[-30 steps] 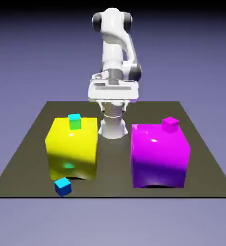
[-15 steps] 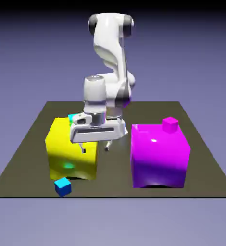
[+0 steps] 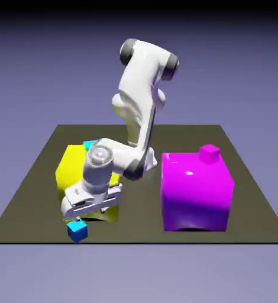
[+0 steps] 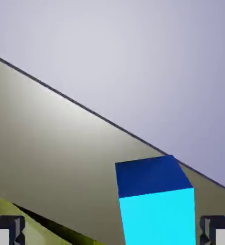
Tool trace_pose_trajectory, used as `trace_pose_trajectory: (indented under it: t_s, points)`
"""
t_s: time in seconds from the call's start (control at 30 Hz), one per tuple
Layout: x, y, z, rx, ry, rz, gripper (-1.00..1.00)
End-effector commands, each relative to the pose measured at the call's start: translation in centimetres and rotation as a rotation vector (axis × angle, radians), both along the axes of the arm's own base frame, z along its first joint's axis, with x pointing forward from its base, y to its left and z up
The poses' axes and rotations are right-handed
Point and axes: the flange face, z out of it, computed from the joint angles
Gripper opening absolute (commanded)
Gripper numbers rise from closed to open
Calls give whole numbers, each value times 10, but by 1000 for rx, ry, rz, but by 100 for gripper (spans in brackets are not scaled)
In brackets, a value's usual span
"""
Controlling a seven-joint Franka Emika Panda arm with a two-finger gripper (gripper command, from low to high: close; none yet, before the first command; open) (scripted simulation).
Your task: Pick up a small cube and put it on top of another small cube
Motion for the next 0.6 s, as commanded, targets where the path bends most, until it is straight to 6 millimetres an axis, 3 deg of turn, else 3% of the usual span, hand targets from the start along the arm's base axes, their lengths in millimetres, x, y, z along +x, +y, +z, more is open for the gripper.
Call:
trace_pose_trajectory:
  t_s: [0.0,0.13,0.23,0.27,0.3,0.33,0.43,0.57]
  points:
    - [2,-4,-5,-15,33,18,0]
    - [10,-13,-17,-59,127,73,0]
    - [-10,-30,-78,-59,127,73,0]
    - [-11,-30,-79,-59,127,73,0]
    - [-11,-30,-79,-59,127,73,-100]
    - [-11,-30,-79,-59,127,73,-100]
    - [9,-13,-18,-59,126,73,-100]
    - [12,23,-29,79,26,-50,-100]
